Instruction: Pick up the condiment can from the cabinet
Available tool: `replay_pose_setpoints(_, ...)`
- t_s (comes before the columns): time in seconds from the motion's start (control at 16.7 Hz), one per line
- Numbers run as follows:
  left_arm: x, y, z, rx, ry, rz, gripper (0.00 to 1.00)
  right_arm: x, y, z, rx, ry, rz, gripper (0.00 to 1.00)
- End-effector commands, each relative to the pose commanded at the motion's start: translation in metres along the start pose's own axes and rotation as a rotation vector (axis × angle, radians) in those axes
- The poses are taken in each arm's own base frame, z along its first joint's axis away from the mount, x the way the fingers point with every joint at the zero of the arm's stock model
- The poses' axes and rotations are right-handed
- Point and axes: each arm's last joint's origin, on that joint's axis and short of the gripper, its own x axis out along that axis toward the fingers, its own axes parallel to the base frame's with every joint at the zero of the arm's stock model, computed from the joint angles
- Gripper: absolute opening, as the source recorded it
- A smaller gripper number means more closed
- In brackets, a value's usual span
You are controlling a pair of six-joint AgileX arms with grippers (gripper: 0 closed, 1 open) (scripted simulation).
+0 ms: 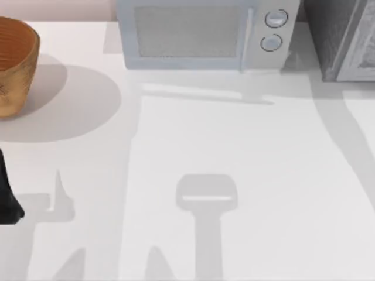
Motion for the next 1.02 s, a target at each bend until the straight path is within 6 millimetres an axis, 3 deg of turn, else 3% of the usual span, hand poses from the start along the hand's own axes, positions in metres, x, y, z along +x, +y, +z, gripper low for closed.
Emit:
replay_pose_setpoints(0.3,0.0,0.0,0.0,0.0,0.0,0.0,1.0,-0.023,-0.011,-0.007,0.007,-0.031,-0.004,0.0)
replay_pose_setpoints(0.54,0.0,0.0,0.0,0.0,0.0,0.0,1.0,-0.054,-0.025,-0.042,0.004,-0.03,0.002,0.0)
replay_pose_setpoints(0.72,0.0,0.0,0.0,0.0,0.0,0.0,1.0,-0.076,-0.035,-0.097,-0.004,0.01,0.01,0.0)
replay_pose_setpoints(1.02,0.0,0.0,0.0,0.0,0.0,0.0,1.0,-0.108,-0.05,-0.229,-0.013,0.092,0.015,0.0)
